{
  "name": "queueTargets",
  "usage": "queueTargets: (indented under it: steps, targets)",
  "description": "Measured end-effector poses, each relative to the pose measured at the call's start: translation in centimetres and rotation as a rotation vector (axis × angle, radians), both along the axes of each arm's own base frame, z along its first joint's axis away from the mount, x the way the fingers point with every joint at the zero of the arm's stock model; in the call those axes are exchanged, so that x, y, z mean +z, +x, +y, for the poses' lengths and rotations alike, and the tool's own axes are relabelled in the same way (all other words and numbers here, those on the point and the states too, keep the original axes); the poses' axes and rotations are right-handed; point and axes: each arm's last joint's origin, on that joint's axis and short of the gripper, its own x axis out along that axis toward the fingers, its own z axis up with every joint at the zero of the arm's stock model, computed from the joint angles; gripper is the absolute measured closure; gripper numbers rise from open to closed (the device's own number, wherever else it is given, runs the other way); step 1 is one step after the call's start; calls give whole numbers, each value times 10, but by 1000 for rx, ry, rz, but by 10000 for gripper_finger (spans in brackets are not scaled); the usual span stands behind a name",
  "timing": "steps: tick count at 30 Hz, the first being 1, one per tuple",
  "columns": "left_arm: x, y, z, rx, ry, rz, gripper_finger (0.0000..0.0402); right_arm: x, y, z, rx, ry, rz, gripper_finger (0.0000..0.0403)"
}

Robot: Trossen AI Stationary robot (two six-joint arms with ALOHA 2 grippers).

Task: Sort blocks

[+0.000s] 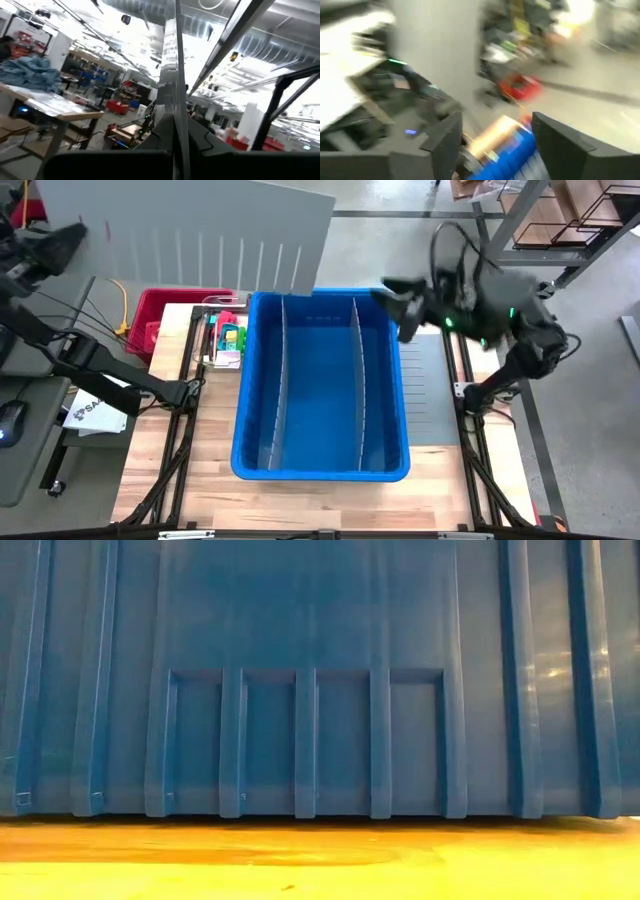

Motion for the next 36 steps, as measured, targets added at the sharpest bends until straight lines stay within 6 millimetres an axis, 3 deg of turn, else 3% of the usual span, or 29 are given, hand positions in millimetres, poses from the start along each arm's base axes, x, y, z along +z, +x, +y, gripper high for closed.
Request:
queueTargets:
  steps: [3, 9, 16, 26, 36]
  targets:
    - [0, -4, 1, -1, -1, -9, 401, 11, 14, -22, 140, -113, -105, 154]
    - [1, 0, 0, -19, -34, -22, 401, 14, 23, -67, 270, -149, -168, 153]
    - [13, 36, -8, -32, -2, -43, 401, 13, 21, -100, 370, -209, -176, 153]
    - [20, 82, -14, 37, -3, -24, 401, 33, -9, -110, 613, -289, -299, 153]
    - [19, 115, -19, 105, 33, 34, 401, 34, -13, -112, 657, -281, -297, 154]
